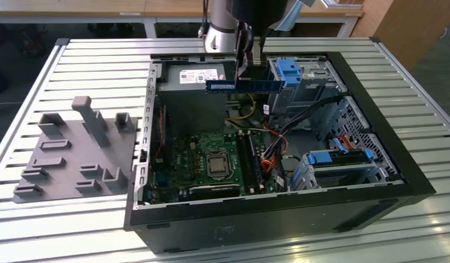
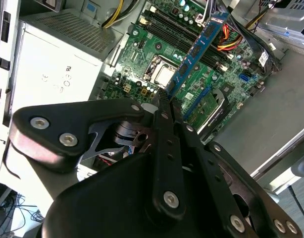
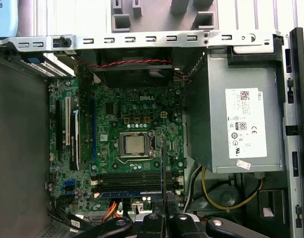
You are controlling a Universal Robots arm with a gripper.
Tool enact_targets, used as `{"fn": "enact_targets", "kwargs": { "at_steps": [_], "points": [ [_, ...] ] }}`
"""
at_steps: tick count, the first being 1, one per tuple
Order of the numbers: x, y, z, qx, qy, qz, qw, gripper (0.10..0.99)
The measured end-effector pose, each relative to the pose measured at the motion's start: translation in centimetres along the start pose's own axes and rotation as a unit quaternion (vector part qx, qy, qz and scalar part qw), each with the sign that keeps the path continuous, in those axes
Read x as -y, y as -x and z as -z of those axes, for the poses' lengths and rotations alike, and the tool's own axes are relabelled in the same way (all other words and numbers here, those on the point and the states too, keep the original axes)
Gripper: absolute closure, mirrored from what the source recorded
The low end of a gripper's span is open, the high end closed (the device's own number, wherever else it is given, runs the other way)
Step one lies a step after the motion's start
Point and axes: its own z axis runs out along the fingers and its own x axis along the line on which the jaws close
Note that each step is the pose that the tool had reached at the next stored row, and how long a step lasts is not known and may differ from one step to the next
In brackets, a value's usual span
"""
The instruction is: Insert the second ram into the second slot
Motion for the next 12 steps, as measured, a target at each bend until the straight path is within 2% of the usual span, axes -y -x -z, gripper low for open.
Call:
{"fn": "enact_targets", "kwargs": {
  "at_steps": [12],
  "points": [
    [0.00, 0.00, 0.00, 0.0004, -0.0002, -0.010, 0.9999, 0.949]
  ]
}}
